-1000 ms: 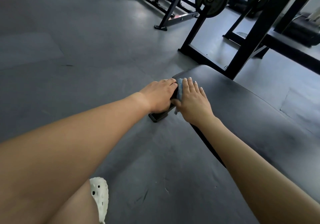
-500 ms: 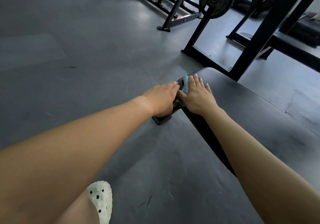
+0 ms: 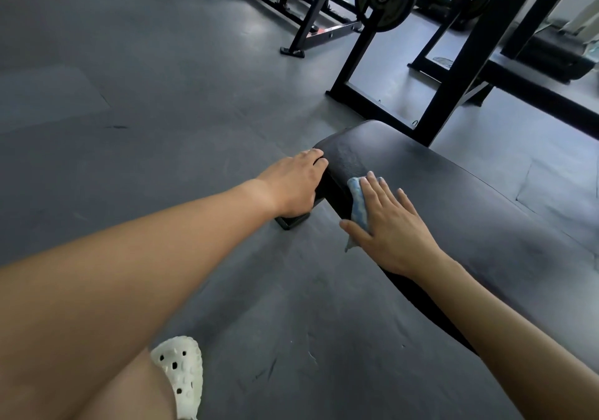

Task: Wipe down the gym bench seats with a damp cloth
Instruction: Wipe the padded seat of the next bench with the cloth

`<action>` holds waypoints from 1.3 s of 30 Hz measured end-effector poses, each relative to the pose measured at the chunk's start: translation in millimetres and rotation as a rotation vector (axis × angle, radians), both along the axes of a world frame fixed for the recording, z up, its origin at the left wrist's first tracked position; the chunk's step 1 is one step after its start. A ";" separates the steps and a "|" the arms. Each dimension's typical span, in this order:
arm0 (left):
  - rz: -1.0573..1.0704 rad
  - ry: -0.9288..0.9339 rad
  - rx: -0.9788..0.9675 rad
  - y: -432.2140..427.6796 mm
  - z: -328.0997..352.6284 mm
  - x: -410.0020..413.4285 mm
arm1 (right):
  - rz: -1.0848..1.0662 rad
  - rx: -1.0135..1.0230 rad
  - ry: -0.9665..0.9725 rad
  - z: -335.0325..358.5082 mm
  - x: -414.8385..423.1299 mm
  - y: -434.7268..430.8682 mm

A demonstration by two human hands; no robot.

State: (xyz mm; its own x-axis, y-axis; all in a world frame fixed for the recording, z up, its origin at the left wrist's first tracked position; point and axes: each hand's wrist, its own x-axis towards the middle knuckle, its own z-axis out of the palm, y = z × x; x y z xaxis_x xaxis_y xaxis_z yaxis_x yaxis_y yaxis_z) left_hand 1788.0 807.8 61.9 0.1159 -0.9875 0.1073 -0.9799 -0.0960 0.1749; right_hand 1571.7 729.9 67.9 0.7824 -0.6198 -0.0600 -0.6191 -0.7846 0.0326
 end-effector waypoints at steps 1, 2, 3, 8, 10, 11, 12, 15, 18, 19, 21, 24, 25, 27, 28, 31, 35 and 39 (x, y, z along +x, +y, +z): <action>0.002 0.012 0.002 0.5 0.5 -1.3 | -0.016 0.015 -0.016 0.1 2.5 -3.9; 0.004 0.025 0.006 0.9 1.2 -2.4 | -0.045 0.037 -0.040 0.1 8.2 -10.5; 0.005 0.038 0.010 0.9 1.3 -3.9 | -0.086 0.063 -0.063 -0.1 16.3 -19.4; 0.009 0.039 0.032 -2.6 -0.9 -10.1 | -0.280 0.142 -0.114 -1.9 55.5 -53.7; 0.017 0.030 0.024 -3.8 -1.9 -10.0 | -0.250 0.142 -0.103 -1.6 55.0 -49.4; 0.020 0.026 0.013 -4.3 -1.8 -10.8 | -0.211 0.137 -0.097 -0.6 49.1 -43.3; 0.020 0.020 0.001 -4.9 -1.3 -12.2 | -0.168 0.122 -0.093 -0.3 39.9 -35.4; 0.016 -0.021 -0.009 -7.9 -1.2 -18.1 | -0.053 0.055 -0.072 0.2 4.0 -7.3; 0.023 -0.087 -0.022 -10.9 -3.0 -24.4 | -0.007 0.045 -0.041 0.2 -25.3 8.3; 0.035 -0.097 -0.021 -11.6 -3.9 -26.8 | -0.003 0.050 -0.041 0.0 -31.3 7.3; 0.062 -0.096 -0.013 -13.0 -4.3 -29.8 | -0.025 0.066 -0.059 0.2 -34.1 -4.4; 0.060 -0.113 -0.026 -14.2 -3.5 -35.7 | -0.141 0.098 -0.082 0.6 -21.4 -35.5; 0.041 -0.138 -0.042 -14.9 -2.9 -39.3 | -0.186 0.109 -0.090 1.1 -15.1 -45.7; -0.002 -0.189 -0.077 -16.1 -1.1 -49.4 | -0.246 0.130 -0.104 1.2 -2.8 -59.2; -0.020 -0.210 -0.092 -16.1 0.3 -56.5 | -0.257 0.141 -0.108 1.1 1.6 -61.8; -0.057 -0.290 -0.109 -17.2 2.1 -80.0 | -0.232 0.170 -0.111 1.7 -0.5 -56.8; 0.014 -0.314 -0.073 -17.5 5.6 -99.3 | -0.133 0.152 -0.104 1.1 -31.1 -39.7; 0.073 -0.279 -0.052 -15.3 0.7 -111.0 | -0.070 0.143 -0.096 1.9 -65.7 -21.1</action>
